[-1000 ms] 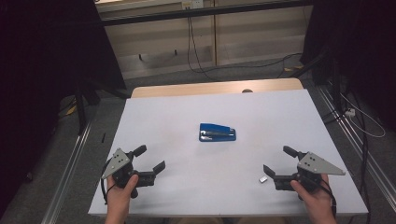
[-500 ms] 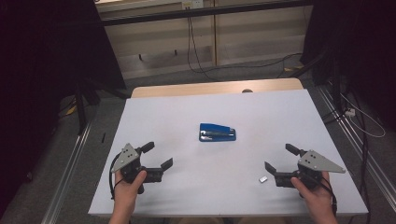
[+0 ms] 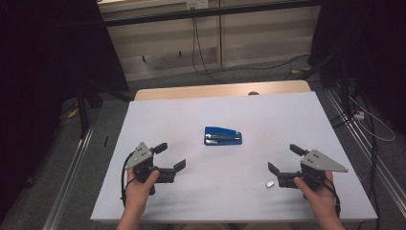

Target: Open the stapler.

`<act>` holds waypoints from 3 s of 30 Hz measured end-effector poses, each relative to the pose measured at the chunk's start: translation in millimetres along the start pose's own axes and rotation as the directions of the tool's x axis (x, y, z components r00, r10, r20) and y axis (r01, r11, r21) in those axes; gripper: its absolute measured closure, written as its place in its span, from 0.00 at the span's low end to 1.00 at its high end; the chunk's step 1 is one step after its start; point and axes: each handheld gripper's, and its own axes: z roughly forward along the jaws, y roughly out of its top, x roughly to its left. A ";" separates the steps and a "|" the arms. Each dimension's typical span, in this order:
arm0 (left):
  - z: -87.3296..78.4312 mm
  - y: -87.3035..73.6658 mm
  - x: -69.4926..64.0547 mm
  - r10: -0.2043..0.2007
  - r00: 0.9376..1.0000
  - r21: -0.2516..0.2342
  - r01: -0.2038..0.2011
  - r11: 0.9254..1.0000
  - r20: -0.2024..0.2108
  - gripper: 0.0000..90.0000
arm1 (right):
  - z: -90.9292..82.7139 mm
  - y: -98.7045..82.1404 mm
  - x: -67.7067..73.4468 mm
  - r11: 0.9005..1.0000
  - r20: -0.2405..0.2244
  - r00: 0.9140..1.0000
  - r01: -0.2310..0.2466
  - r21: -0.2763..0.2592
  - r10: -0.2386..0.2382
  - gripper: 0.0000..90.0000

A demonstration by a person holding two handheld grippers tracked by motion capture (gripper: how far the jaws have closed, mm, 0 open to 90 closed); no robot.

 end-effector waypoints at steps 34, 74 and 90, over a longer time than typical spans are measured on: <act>41.3 19.2 2.3 0.002 1.000 0.013 -0.003 1.000 0.025 0.03 | 37.9 21.9 1.5 1.000 -0.043 0.999 -0.010 -0.005 0.009 0.02; 103.9 24.7 19.8 0.017 0.999 0.101 -0.021 0.995 0.041 0.08 | 74.8 30.6 7.9 1.000 -0.072 0.997 -0.006 0.028 0.008 0.03; 124.5 29.5 23.8 0.035 0.997 0.131 -0.044 0.990 0.066 0.12 | 84.1 35.4 7.7 0.999 -0.069 0.997 -0.016 0.035 0.019 0.03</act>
